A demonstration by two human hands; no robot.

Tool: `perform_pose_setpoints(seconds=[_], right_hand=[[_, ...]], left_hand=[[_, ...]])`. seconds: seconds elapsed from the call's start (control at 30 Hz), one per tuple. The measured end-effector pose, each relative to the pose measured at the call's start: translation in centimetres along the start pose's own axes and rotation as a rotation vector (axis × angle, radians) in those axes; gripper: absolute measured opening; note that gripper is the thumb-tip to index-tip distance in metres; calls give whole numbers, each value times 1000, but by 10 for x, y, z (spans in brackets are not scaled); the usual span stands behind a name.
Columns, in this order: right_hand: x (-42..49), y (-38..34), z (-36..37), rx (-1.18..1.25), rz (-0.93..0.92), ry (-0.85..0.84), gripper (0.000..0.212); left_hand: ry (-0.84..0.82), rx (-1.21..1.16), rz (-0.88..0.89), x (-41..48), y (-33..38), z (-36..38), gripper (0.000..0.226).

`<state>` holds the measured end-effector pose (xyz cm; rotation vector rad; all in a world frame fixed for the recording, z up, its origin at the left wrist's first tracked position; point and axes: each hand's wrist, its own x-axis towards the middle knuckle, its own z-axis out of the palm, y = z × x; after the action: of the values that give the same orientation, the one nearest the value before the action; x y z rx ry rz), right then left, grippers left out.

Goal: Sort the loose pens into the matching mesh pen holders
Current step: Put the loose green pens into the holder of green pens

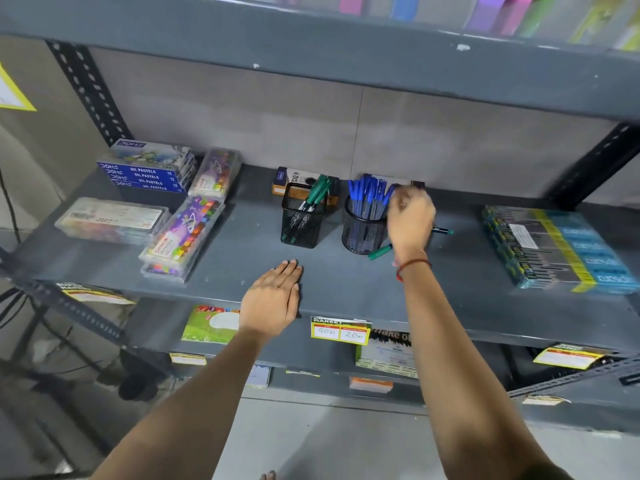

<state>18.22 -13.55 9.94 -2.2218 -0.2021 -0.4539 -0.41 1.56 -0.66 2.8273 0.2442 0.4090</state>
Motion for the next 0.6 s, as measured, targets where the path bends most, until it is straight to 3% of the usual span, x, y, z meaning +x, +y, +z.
perform_pose_setpoints(seconds=[0.1, 0.27, 0.43, 0.6], right_hand=[[-18, 45, -4, 4, 112, -150, 20], [-46, 77, 3, -178, -80, -547, 34], [-55, 77, -1, -337, -228, -607, 31], [-58, 60, -6, -467, -420, -787, 27]], left_hand=[[8, -2, -3, 0, 0, 0, 50], [11, -11, -7, 0, 1, -1, 49], [-14, -12, -7, -2, 2, -1, 51], [-33, -13, -9, -4, 2, -2, 50]])
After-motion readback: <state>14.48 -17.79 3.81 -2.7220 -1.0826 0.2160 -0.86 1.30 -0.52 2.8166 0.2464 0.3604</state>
